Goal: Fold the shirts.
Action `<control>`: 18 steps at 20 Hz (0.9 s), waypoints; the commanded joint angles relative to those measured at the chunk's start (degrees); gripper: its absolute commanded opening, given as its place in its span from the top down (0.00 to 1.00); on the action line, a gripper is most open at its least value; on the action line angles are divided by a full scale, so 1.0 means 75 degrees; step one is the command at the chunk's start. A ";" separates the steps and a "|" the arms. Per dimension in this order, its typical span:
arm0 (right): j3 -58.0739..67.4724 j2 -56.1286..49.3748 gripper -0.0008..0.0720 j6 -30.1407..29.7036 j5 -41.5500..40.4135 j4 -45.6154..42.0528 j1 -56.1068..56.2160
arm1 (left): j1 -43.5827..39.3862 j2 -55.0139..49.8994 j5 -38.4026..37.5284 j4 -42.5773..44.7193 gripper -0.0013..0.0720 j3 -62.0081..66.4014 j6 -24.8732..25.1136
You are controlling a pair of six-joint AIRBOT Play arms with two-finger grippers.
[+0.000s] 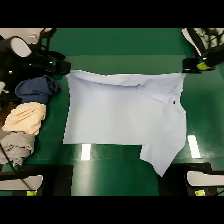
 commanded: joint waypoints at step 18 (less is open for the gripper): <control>-0.2500 0.0111 0.96 0.0047 -0.2194 -0.0877 0.0157 | 0.0006 -0.1008 0.1233 0.1425 0.95 -0.0950 0.0385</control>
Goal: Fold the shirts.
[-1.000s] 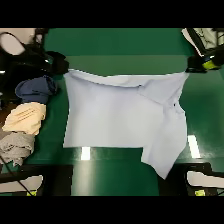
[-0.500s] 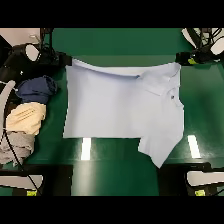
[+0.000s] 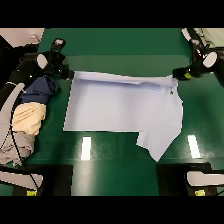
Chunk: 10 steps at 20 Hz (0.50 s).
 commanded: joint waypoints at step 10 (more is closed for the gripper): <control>-0.0627 0.0300 0.49 0.0082 0.1565 0.0466 -0.0227 | 0.0044 0.0020 -0.2232 0.0219 0.28 -0.0189 -0.0047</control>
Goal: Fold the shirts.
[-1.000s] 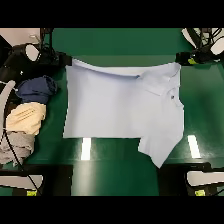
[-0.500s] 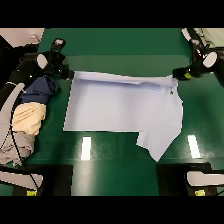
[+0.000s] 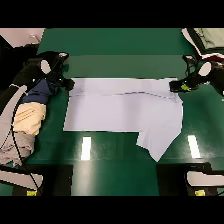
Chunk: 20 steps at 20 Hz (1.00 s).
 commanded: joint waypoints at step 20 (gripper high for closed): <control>-0.2457 0.2952 0.51 -0.1731 0.2565 0.2935 -0.1749 | 0.2046 0.3150 -0.1023 -0.3410 0.30 -0.5694 0.0653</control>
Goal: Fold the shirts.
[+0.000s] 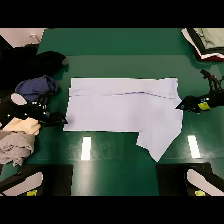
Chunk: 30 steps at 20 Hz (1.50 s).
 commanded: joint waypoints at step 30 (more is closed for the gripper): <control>-0.3392 0.0038 0.60 0.0131 -0.0825 -0.0041 -0.0472 | 0.0009 0.0294 0.0198 -0.0729 0.95 -0.0297 0.0527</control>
